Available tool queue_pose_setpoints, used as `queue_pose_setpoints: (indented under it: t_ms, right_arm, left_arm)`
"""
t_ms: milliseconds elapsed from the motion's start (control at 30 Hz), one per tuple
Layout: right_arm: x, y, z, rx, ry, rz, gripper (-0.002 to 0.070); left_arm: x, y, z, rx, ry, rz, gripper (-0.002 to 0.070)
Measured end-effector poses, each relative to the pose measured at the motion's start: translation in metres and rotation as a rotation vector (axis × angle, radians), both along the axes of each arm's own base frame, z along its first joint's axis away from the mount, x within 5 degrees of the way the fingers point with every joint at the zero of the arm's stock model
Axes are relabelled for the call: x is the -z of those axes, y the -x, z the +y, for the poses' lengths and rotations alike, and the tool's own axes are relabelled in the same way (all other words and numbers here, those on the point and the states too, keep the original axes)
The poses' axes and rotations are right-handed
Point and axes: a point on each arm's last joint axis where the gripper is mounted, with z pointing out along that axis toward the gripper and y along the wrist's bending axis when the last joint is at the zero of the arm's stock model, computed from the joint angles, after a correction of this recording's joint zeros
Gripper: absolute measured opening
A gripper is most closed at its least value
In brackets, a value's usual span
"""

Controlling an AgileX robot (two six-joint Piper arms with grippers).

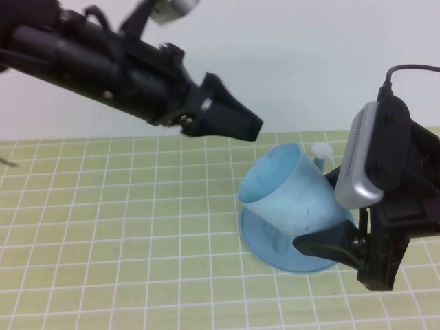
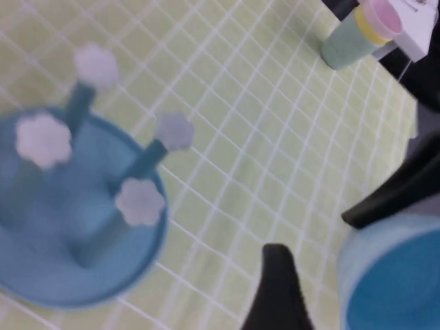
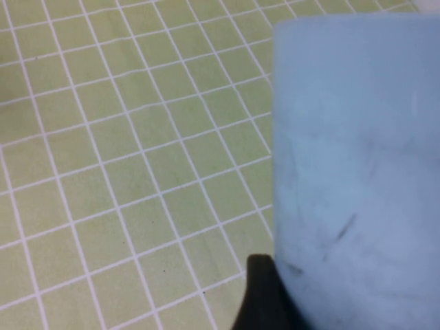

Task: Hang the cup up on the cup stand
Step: Adjust the cup with two arms

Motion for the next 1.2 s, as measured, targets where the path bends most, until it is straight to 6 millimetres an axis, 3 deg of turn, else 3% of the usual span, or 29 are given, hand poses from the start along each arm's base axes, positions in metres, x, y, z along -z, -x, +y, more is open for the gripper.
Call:
queue_pose_setpoints:
  t_ms: [167, 500, 1133, 1200]
  right_arm:
    - [0.000, 0.001, 0.000, 0.004, -0.008, 0.024, 0.0529]
    - [-0.001, 0.004, 0.004, 0.007, -0.058, 0.080, 0.0527]
    - [-0.002, 0.005, 0.006, 0.006, -0.082, 0.089, 0.0526]
    - [-0.003, 0.004, 0.006, 0.005, -0.086, 0.084, 0.0526]
  left_arm:
    - [-0.014, 0.022, -0.002, 0.084, -0.032, -0.154, 0.0491]
    - [-0.013, 0.061, -0.029, 0.230, -0.221, -0.276, 0.0491]
    - [0.011, 0.048, -0.046, 0.227, -0.279, -0.167, 0.0487]
    - [0.011, 0.046, -0.047, 0.208, -0.275, -0.161, 0.0408]
